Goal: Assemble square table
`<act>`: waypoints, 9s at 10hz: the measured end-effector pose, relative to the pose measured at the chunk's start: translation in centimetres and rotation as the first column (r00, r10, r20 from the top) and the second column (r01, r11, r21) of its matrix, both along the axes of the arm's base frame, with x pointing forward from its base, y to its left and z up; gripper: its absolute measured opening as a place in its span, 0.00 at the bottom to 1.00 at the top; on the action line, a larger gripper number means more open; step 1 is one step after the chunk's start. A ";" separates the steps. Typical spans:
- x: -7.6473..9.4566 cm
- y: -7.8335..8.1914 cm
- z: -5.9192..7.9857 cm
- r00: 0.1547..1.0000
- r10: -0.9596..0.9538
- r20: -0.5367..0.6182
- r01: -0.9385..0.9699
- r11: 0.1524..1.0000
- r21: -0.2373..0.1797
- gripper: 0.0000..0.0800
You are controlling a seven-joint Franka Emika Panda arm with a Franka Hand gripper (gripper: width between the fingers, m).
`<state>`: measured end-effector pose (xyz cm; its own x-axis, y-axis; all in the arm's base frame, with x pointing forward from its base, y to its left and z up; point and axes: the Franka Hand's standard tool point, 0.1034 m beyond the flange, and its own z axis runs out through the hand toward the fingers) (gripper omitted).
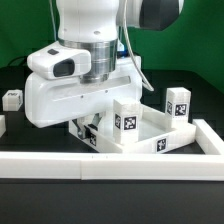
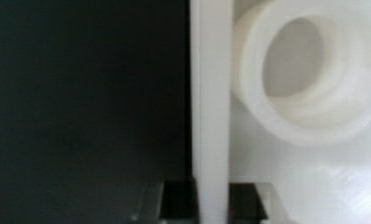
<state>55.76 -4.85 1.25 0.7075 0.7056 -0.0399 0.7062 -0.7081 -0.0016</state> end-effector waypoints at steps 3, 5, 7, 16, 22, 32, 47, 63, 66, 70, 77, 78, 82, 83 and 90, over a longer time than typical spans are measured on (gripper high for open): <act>1.7 1.9 0.1 0.972 0.236 0.013 -0.236 0.972 -0.006 0.07; 1.8 2.0 0.1 0.949 0.317 0.005 -0.316 0.948 -0.018 0.07; 1.7 1.4 0.1 0.913 0.407 -0.011 -0.407 0.913 -0.033 0.07; 3.3 3.3 0.6 0.602 0.791 -0.110 -0.790 0.610 0.056 0.07; 4.8 4.6 0.1 0.247 0.966 -0.078 -0.969 0.245 -0.032 0.07; 3.2 11.2 0.9 -0.517 0.856 -0.018 -0.819 -0.488 0.300 0.08; 3.3 13.8 -0.1 -0.624 0.769 0.137 -0.694 -0.627 0.354 0.08; 3.5 17.2 -0.2 -0.595 0.779 0.197 -0.705 -0.624 0.338 0.08; 3.5 17.3 0.5 -0.607 0.771 0.194 -0.670 -0.627 0.397 0.08; 3.5 16.8 0.4 -0.608 0.772 0.187 -0.668 -0.624 0.406 0.20; 3.7 14.3 0.8 -0.596 0.786 0.163 -0.672 -0.600 0.434 0.80; 3.7 14.3 0.8 -0.596 0.786 0.163 -0.672 -0.600 0.434 0.81; 3.7 14.3 0.8 -0.596 0.786 0.163 -0.673 -0.599 0.434 0.81; 3.8 14.3 1.1 -0.596 0.787 0.160 -0.675 -0.599 0.431 0.81; 5.8 5.4 14.9 -0.467 0.884 -0.035 -0.808 -0.410 0.422 0.81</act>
Offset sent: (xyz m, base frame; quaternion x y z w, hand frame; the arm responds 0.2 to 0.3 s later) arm 0.0203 0.0333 0.0080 -0.0184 0.0001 -0.1236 0.9922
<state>61.57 0.50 16.11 -0.9148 0.3269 0.2371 0.2424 0.9140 -0.3253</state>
